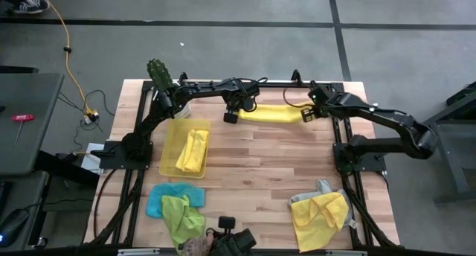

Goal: Fold microfiber towels
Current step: Fold the top yellow microfiber towel

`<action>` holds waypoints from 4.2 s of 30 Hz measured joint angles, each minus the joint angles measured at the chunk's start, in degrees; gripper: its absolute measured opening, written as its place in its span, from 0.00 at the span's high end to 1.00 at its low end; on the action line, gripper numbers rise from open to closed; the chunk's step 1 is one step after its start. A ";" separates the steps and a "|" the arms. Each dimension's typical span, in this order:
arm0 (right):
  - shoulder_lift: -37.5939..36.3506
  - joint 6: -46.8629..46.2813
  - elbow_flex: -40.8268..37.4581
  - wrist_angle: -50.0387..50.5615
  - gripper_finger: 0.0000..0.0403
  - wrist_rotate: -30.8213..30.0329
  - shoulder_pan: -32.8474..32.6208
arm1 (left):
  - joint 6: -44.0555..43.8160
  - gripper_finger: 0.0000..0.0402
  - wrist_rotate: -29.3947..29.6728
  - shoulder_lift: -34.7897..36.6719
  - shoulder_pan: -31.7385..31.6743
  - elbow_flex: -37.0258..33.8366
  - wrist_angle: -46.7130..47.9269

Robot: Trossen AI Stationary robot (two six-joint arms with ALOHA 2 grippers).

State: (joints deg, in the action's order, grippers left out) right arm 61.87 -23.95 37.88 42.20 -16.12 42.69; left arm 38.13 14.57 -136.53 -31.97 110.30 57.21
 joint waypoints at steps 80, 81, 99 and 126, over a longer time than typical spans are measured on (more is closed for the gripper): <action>8.16 0.43 1.47 -34.47 1.00 19.50 -9.25 | -11.39 1.00 -9.14 8.06 0.50 -5.49 -12.86; 7.01 0.92 1.48 -33.35 1.00 19.11 -8.91 | -11.17 1.00 -9.16 8.04 0.70 -5.64 -13.46; -5.73 3.16 17.98 13.28 1.00 -15.22 -7.41 | -7.95 1.00 -9.20 8.04 4.74 -0.13 -20.10; 12.08 1.43 10.02 -22.19 1.00 -7.77 -7.31 | -6.45 1.00 -15.44 15.31 4.61 -2.21 -19.81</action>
State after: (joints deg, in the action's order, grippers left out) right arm 73.95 -22.52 47.90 20.01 -23.89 35.38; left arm 31.68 -0.88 -121.22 -27.35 108.09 37.41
